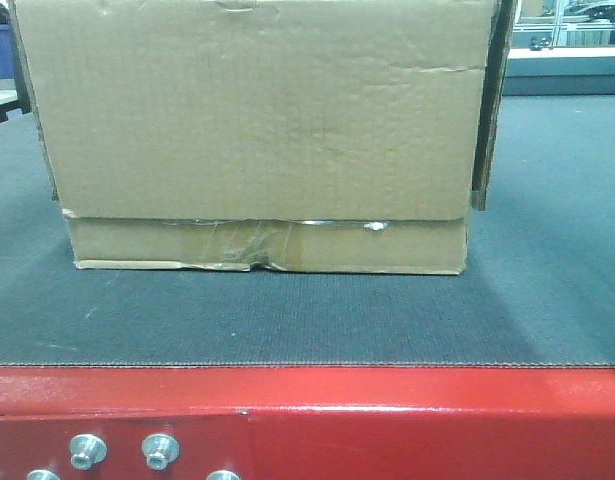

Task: Grab carton from right shelf to conveyor
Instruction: 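Lower the carton onto the belt and open both grippers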

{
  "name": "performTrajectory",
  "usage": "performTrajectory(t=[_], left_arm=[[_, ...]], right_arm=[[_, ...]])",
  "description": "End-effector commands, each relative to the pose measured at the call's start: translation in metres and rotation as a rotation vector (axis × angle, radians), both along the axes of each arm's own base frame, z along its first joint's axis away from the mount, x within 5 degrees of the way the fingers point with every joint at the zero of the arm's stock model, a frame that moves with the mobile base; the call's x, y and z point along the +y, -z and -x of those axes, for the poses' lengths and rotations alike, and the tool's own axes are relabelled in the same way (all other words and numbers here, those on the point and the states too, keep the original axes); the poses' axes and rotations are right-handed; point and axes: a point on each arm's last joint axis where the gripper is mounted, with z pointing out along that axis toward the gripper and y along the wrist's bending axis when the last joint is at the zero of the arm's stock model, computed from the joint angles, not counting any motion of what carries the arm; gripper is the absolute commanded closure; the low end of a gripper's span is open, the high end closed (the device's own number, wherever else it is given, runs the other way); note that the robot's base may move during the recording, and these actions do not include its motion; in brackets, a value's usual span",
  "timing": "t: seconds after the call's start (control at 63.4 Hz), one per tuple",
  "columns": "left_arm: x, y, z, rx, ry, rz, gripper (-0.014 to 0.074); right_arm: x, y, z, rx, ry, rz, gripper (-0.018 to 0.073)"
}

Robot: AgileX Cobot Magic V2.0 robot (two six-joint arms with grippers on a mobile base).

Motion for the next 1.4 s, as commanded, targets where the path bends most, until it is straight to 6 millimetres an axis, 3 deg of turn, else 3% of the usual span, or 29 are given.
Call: performTrajectory(t=[0.0,0.126,0.158,0.237,0.316,0.536,0.789,0.962,1.167,1.388], left_arm=[[0.011,-0.024,0.024,-0.026,-0.009,-0.006,0.0279],[0.021,-0.041,0.051,-0.039,-0.013,-0.022,0.0580],[0.023,-0.042,0.056,-0.042,-0.010,-0.025,0.0637],[0.029,-0.042,0.075,-0.046,0.002,-0.041,0.0577],[0.035,-0.032,0.094,-0.058,0.014,-0.042,0.0577],[0.056,0.014,0.141,-0.151,0.030,0.039,0.0578],[0.075,0.060,0.205,-0.335,0.043,0.069,0.0578],[0.082,0.087,0.241,-0.401,0.052,0.058,0.0578],[0.088,0.099,0.274,-0.502,0.051,0.075,0.0578],[0.092,0.103,0.292,-0.580,0.050,0.086,0.0578]], right_arm=[[-0.012,-0.030,0.020,-0.103,0.006,-0.027,0.0310],[-0.027,-0.054,0.048,-0.148,0.021,-0.046,0.0619],[-0.032,-0.060,0.055,-0.161,0.031,-0.053,0.0655],[-0.047,-0.065,0.069,-0.155,0.068,-0.052,0.0624],[-0.065,-0.060,0.081,-0.145,0.122,-0.044,0.0629],[-0.095,-0.017,0.113,-0.095,0.211,-0.021,0.0629],[-0.104,0.041,0.167,-0.161,0.198,-0.038,0.0629],[-0.112,0.067,0.207,-0.254,0.192,-0.065,0.0629],[-0.120,0.093,0.252,-0.401,0.177,-0.087,0.0629],[-0.125,0.109,0.282,-0.565,0.160,-0.092,0.0629]])
